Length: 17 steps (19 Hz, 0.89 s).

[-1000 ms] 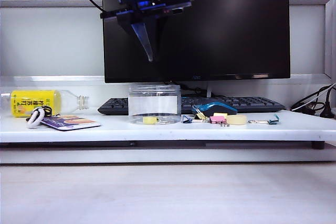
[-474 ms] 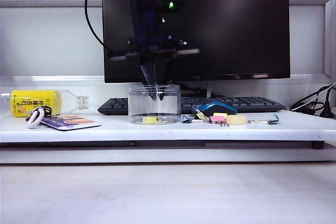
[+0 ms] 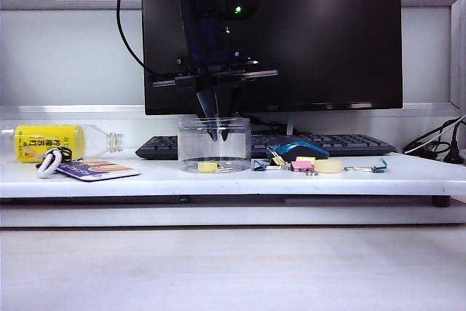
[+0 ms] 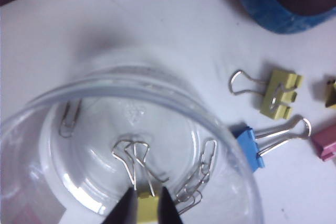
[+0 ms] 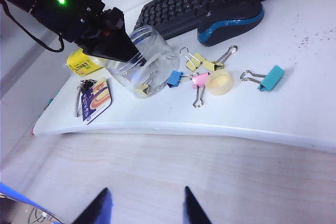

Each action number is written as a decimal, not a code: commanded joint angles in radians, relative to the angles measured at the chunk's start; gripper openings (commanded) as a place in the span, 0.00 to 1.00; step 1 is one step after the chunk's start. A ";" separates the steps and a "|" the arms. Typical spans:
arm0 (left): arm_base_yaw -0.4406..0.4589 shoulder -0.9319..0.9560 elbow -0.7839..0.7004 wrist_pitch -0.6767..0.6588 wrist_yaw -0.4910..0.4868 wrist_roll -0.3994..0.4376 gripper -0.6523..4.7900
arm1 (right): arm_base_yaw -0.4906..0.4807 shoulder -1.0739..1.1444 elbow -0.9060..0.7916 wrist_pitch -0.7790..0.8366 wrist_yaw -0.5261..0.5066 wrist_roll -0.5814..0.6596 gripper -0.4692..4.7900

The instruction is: Take the clips out of the round transparent plastic box and place them on the table.

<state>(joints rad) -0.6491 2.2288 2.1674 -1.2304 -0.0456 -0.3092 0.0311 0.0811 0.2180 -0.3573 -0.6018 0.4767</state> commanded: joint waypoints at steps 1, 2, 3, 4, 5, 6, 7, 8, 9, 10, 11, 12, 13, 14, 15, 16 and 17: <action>0.002 -0.004 0.003 0.008 0.001 -0.017 0.24 | 0.000 0.000 0.004 0.014 0.001 -0.007 0.42; 0.007 -0.004 0.003 0.007 0.005 -0.022 0.24 | 0.000 0.000 0.004 0.014 0.001 -0.006 0.42; 0.008 -0.003 0.003 0.008 0.005 -0.025 0.24 | 0.000 0.000 0.004 0.014 0.001 -0.007 0.42; 0.008 -0.002 0.003 0.007 0.005 -0.025 0.24 | 0.000 0.000 0.004 0.013 0.001 -0.006 0.42; 0.008 0.003 0.003 0.006 0.005 -0.025 0.24 | 0.000 0.000 0.004 0.013 0.001 -0.006 0.42; 0.007 0.009 0.003 0.004 0.007 -0.029 0.24 | 0.000 0.000 0.004 0.013 0.001 -0.006 0.42; 0.007 0.014 0.003 0.000 0.014 -0.033 0.24 | 0.000 0.000 0.004 0.013 0.001 -0.006 0.42; 0.007 0.022 0.003 -0.004 0.030 -0.040 0.24 | 0.000 0.000 0.004 0.013 0.001 -0.006 0.42; 0.006 0.031 0.003 -0.006 0.035 -0.039 0.24 | 0.000 0.000 0.004 0.013 0.001 -0.006 0.42; 0.006 0.034 0.003 -0.009 0.034 -0.040 0.24 | 0.000 0.000 0.004 0.013 0.001 -0.006 0.42; 0.005 0.040 0.003 -0.011 0.035 -0.039 0.24 | 0.000 0.000 0.004 0.013 0.000 -0.006 0.42; 0.005 0.044 0.003 -0.011 0.034 -0.039 0.24 | 0.001 0.000 0.004 0.013 0.000 -0.006 0.42; 0.005 0.045 0.003 -0.011 0.034 -0.039 0.24 | 0.001 0.000 0.004 0.013 0.001 -0.006 0.42; 0.005 0.046 0.003 -0.012 0.033 -0.039 0.24 | 0.001 0.000 0.004 0.013 0.001 -0.006 0.42; 0.006 0.046 0.003 -0.011 0.019 -0.039 0.24 | 0.001 0.000 0.004 0.013 0.001 -0.006 0.42; 0.006 0.046 0.003 -0.010 0.019 -0.039 0.24 | 0.001 0.000 0.004 0.013 0.001 -0.006 0.42; 0.006 0.048 0.003 -0.009 0.019 -0.039 0.24 | 0.001 0.000 0.004 0.013 0.001 -0.007 0.42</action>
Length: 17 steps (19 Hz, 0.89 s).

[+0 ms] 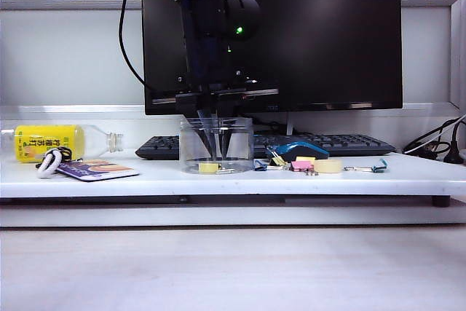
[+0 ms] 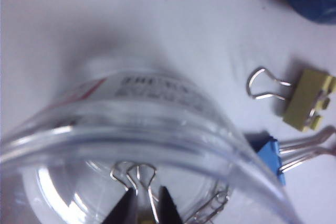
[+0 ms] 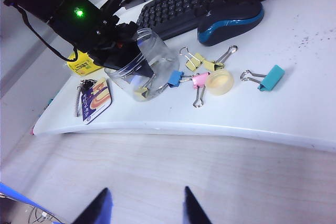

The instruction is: Take the clips out of the round transparent plastic box and place them on the table.

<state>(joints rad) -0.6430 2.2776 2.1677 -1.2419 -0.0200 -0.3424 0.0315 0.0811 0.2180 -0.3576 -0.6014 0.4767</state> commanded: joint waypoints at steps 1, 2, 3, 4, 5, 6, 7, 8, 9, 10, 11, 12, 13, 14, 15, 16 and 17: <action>0.000 0.008 0.002 0.003 -0.006 -0.005 0.24 | 0.000 0.000 0.004 0.014 0.001 -0.007 0.42; 0.000 0.010 0.002 0.002 -0.006 -0.005 0.24 | 0.000 0.000 0.004 0.014 0.001 -0.007 0.42; 0.000 0.017 0.002 0.004 -0.006 -0.005 0.24 | 0.000 0.000 0.004 0.014 0.000 -0.007 0.42; 0.000 0.028 0.003 0.009 -0.002 -0.006 0.24 | 0.000 0.000 0.004 0.014 0.001 -0.006 0.42; 0.000 0.029 0.003 0.010 -0.002 -0.005 0.24 | 0.000 0.000 0.004 0.014 0.000 -0.007 0.42; -0.001 0.034 0.003 0.013 -0.002 -0.005 0.24 | 0.000 0.000 0.004 0.014 0.001 -0.007 0.42; 0.000 0.035 0.003 0.013 -0.002 -0.005 0.24 | 0.000 0.000 0.004 0.014 0.001 -0.007 0.42; 0.000 0.039 0.003 0.015 -0.003 -0.001 0.24 | 0.000 0.000 0.004 0.014 0.001 -0.007 0.42; 0.000 0.041 0.003 0.018 -0.003 0.013 0.23 | 0.000 0.000 0.004 0.014 0.001 -0.007 0.42; 0.000 0.041 0.003 0.023 -0.008 0.018 0.19 | 0.000 0.000 0.004 0.014 0.001 -0.008 0.42; 0.000 0.041 0.003 0.029 -0.010 0.019 0.15 | 0.000 0.000 0.004 0.014 0.004 -0.010 0.42; 0.000 0.041 0.003 0.031 -0.011 0.025 0.15 | 0.000 0.000 0.004 0.014 0.008 -0.010 0.42; 0.001 0.040 0.004 0.028 -0.027 0.044 0.14 | 0.000 0.000 0.004 0.014 0.008 -0.010 0.42; 0.001 0.040 0.006 0.025 -0.029 0.052 0.14 | 0.000 0.000 0.004 0.014 0.008 -0.010 0.42; 0.000 0.039 0.010 0.024 -0.029 0.058 0.14 | 0.000 0.000 0.004 0.014 0.008 -0.010 0.42; 0.000 0.034 0.010 0.024 -0.029 0.058 0.14 | 0.000 0.000 0.004 0.014 0.008 -0.010 0.42; 0.000 0.027 0.010 0.023 -0.029 0.058 0.14 | 0.000 0.000 0.004 0.014 0.008 -0.010 0.42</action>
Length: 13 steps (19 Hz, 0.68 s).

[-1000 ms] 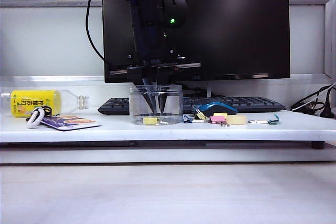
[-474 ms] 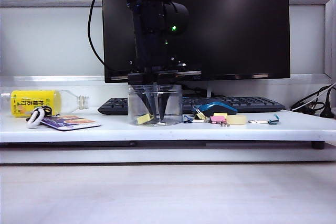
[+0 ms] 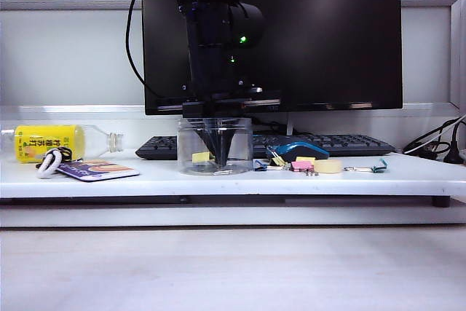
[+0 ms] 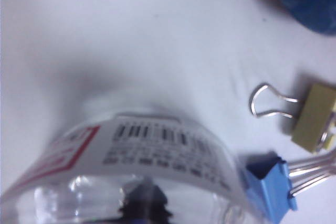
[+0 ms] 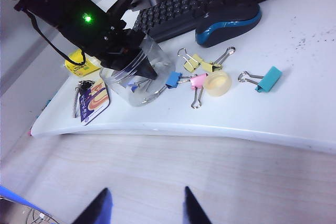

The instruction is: Take the clips out of the round transparent plastic box and place them on the table.

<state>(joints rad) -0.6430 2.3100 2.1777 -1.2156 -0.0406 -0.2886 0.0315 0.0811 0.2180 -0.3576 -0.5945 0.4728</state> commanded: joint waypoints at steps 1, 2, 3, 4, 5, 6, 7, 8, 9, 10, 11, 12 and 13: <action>0.000 -0.016 0.000 -0.002 -0.009 0.005 0.14 | 0.000 0.000 0.003 0.014 0.002 -0.006 0.42; 0.000 -0.029 0.000 -0.002 -0.009 0.009 0.14 | 0.000 0.000 -0.003 0.016 0.001 -0.006 0.42; 0.000 -0.050 0.000 -0.001 -0.012 0.014 0.14 | 0.000 0.000 -0.010 0.017 0.001 -0.006 0.42; 0.000 -0.064 0.000 0.000 -0.013 0.021 0.14 | 0.000 0.000 -0.016 0.018 0.000 -0.006 0.42; 0.000 -0.079 0.000 -0.001 -0.012 0.027 0.14 | 0.000 0.000 -0.019 0.018 0.001 -0.006 0.42; 0.000 -0.101 0.000 -0.002 -0.013 0.028 0.14 | 0.000 0.000 -0.019 0.024 0.001 -0.006 0.42; 0.000 -0.113 0.000 -0.002 -0.012 0.032 0.14 | 0.000 0.000 -0.019 0.026 0.001 -0.006 0.42; -0.001 -0.125 0.000 -0.002 -0.012 0.040 0.14 | 0.000 0.000 -0.019 0.026 0.001 -0.005 0.42; -0.001 -0.136 0.000 -0.005 -0.025 0.047 0.14 | 0.000 0.000 -0.019 0.026 0.001 -0.006 0.42; -0.001 -0.140 0.000 -0.009 -0.035 0.050 0.14 | 0.000 0.000 -0.019 0.026 0.001 -0.005 0.42; -0.001 -0.142 0.000 -0.013 -0.039 0.053 0.14 | 0.000 0.000 -0.019 0.026 0.001 -0.005 0.42; 0.000 -0.142 0.000 -0.022 -0.043 0.053 0.14 | 0.000 0.000 -0.019 0.026 -0.002 -0.005 0.42; 0.000 -0.142 0.000 -0.021 -0.050 0.053 0.14 | 0.000 0.000 -0.019 0.026 -0.003 -0.005 0.42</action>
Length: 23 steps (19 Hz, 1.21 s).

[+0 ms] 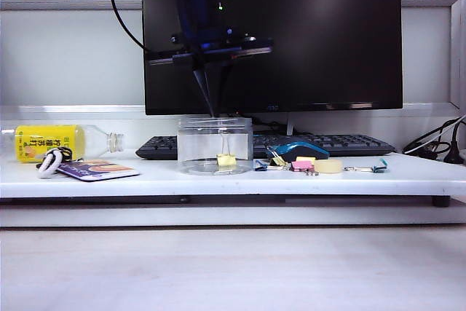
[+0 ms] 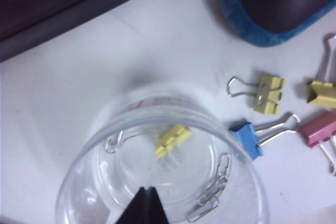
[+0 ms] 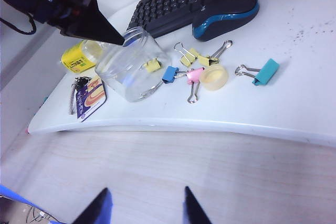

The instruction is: Take the clips out of the round transparent plastic box and place them on the table.

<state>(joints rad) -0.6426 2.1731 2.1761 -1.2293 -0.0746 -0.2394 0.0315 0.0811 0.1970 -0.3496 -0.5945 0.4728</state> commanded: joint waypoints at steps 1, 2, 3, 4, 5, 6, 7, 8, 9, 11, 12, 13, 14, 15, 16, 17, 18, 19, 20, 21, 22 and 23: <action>-0.001 -0.005 0.002 -0.003 -0.016 0.003 0.14 | 0.000 0.000 0.002 0.018 -0.003 -0.005 0.42; -0.001 -0.005 0.002 -0.002 -0.015 0.003 0.14 | 0.000 0.000 0.002 0.018 -0.003 -0.005 0.42; -0.001 -0.004 0.002 -0.008 -0.010 0.003 0.14 | 0.000 0.000 0.002 0.018 -0.003 -0.005 0.42; -0.001 -0.004 0.002 -0.023 -0.007 0.004 0.17 | 0.000 0.000 0.002 0.018 -0.003 -0.005 0.42; -0.001 -0.004 0.002 -0.038 0.016 0.016 0.18 | 0.000 0.000 0.002 0.018 -0.003 -0.005 0.42; 0.000 -0.003 0.002 -0.047 0.051 0.025 0.18 | 0.000 0.000 0.002 0.018 -0.003 -0.005 0.42; 0.000 -0.002 0.002 -0.049 0.066 0.027 0.18 | 0.000 0.000 0.002 0.018 -0.003 -0.005 0.42; 0.000 -0.002 0.002 -0.048 0.080 0.026 0.19 | 0.000 0.000 0.002 0.018 -0.002 -0.005 0.42; -0.001 0.002 0.001 -0.048 0.087 0.020 0.23 | 0.000 0.000 0.002 0.018 -0.002 -0.005 0.42; -0.001 0.021 0.001 -0.062 0.134 0.018 0.23 | 0.000 0.000 0.002 0.018 -0.002 -0.005 0.42; -0.001 0.046 0.001 -0.082 0.122 -0.009 0.23 | 0.000 0.000 0.002 0.018 -0.002 -0.005 0.42; -0.001 0.059 0.001 -0.089 0.123 -0.029 0.23 | 0.000 0.000 0.002 0.018 -0.002 -0.005 0.42; -0.001 0.070 0.001 -0.091 0.124 -0.038 0.23 | 0.000 0.000 0.002 0.018 -0.002 -0.006 0.42; -0.001 0.073 0.001 -0.091 0.124 -0.044 0.23 | 0.000 0.000 0.002 0.018 -0.002 -0.005 0.42; -0.001 0.079 0.001 -0.089 0.123 -0.051 0.23 | 0.000 0.000 0.002 0.018 -0.002 -0.005 0.42; -0.001 0.083 0.001 -0.086 0.123 -0.062 0.23 | 0.000 0.000 0.002 0.020 -0.002 -0.005 0.42; -0.001 0.086 0.000 -0.076 0.121 -0.072 0.23 | 0.000 0.000 0.002 0.026 -0.002 -0.006 0.42; -0.001 0.087 0.000 -0.066 0.121 -0.082 0.23 | 0.000 0.000 0.002 0.029 -0.002 -0.005 0.42; -0.001 0.089 0.000 -0.053 0.121 -0.087 0.23 | 0.000 0.000 0.002 0.032 -0.002 -0.005 0.42; -0.001 0.089 0.000 -0.040 0.121 -0.095 0.23 | 0.000 0.000 0.002 0.032 -0.002 -0.005 0.42; -0.001 0.089 -0.001 -0.027 0.120 -0.115 0.23 | 0.000 0.000 0.002 0.032 -0.002 -0.005 0.42; -0.001 0.089 -0.001 -0.015 0.119 -0.118 0.24 | 0.000 0.000 0.002 0.032 -0.002 -0.005 0.42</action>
<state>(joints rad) -0.6430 2.2650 2.1727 -1.2602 0.0494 -0.3477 0.0315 0.0811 0.1970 -0.3347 -0.5949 0.4728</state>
